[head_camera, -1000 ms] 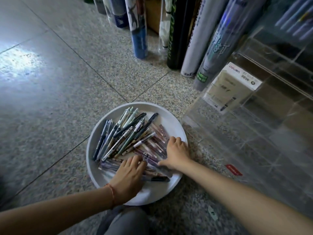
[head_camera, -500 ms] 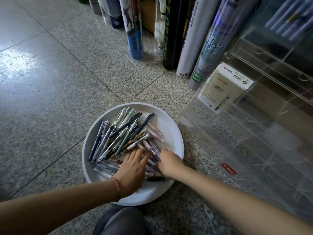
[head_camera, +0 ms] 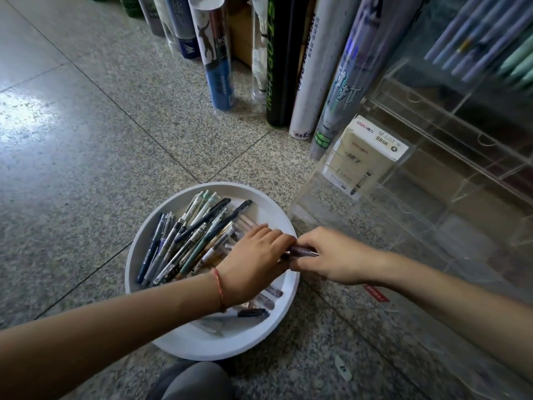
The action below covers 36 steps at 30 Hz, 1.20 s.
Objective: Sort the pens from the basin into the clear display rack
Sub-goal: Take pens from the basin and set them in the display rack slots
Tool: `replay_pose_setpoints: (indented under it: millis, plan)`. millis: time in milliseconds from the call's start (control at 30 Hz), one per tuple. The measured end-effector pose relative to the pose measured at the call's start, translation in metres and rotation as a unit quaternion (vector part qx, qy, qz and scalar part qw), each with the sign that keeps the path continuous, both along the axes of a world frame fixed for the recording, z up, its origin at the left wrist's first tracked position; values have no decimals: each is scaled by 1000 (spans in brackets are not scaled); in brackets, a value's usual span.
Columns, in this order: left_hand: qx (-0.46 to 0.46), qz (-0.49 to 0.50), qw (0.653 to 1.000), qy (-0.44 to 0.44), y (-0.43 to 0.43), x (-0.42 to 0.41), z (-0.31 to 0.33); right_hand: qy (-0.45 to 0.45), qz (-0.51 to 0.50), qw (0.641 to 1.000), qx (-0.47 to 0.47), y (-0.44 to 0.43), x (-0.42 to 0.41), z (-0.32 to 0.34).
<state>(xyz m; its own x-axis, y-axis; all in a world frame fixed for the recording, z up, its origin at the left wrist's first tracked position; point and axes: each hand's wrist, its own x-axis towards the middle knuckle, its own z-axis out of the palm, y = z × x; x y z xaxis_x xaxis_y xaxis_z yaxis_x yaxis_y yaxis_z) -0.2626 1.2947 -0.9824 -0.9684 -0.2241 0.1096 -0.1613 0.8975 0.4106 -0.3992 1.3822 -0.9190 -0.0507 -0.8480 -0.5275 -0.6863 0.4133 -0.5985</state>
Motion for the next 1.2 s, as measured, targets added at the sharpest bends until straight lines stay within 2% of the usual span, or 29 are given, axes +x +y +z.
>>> replay_pose_setpoints:
  millis: [100, 167, 233, 300, 333, 433, 567, 733, 900, 1000, 1067, 1200]
  plan:
    - [73, -2, 997, -1, -4, -10, 29, -51, -70, 996, -37, 7, -13, 28]
    - [212, 24, 976, -36, 1, -14, 41, -148, -161, 973, -69, 15, -23, 44]
    - [402, 64, 913, -41, 9, -14, 55, -217, -218, 948, -88, 19, -27, 53]
    - [510, 95, 855, -22, 17, -17, 72, -253, -250, 929, -105, 23, -30, 60]
    - [537, 106, 837, -16, 21, -19, 79, -264, -261, 922, -107, 25, -30, 61]
    - [572, 126, 810, -12, 29, -29, 96, -274, -286, 910, -125, 28, -23, 67]
    - [595, 133, 792, -24, 32, -46, 117, -261, -331, 888, -183, 33, -32, 81]
    - [665, 136, 734, -13, 32, -67, 141, -283, -429, 812, -277, 52, -62, 115]
    - [714, 77, 696, -4, 37, -101, 175, -351, -386, 774, -360, 69, -85, 150]
    - [735, 32, 677, -6, 36, -128, 197, -357, -365, 760, -402, 72, -101, 171]
    - [730, 13, 683, -12, 33, -148, 210, -342, -377, 744, -433, 71, -112, 180]
    - [659, 1, 752, -17, 25, -182, 233, -285, -404, 720, -487, 72, -132, 190]
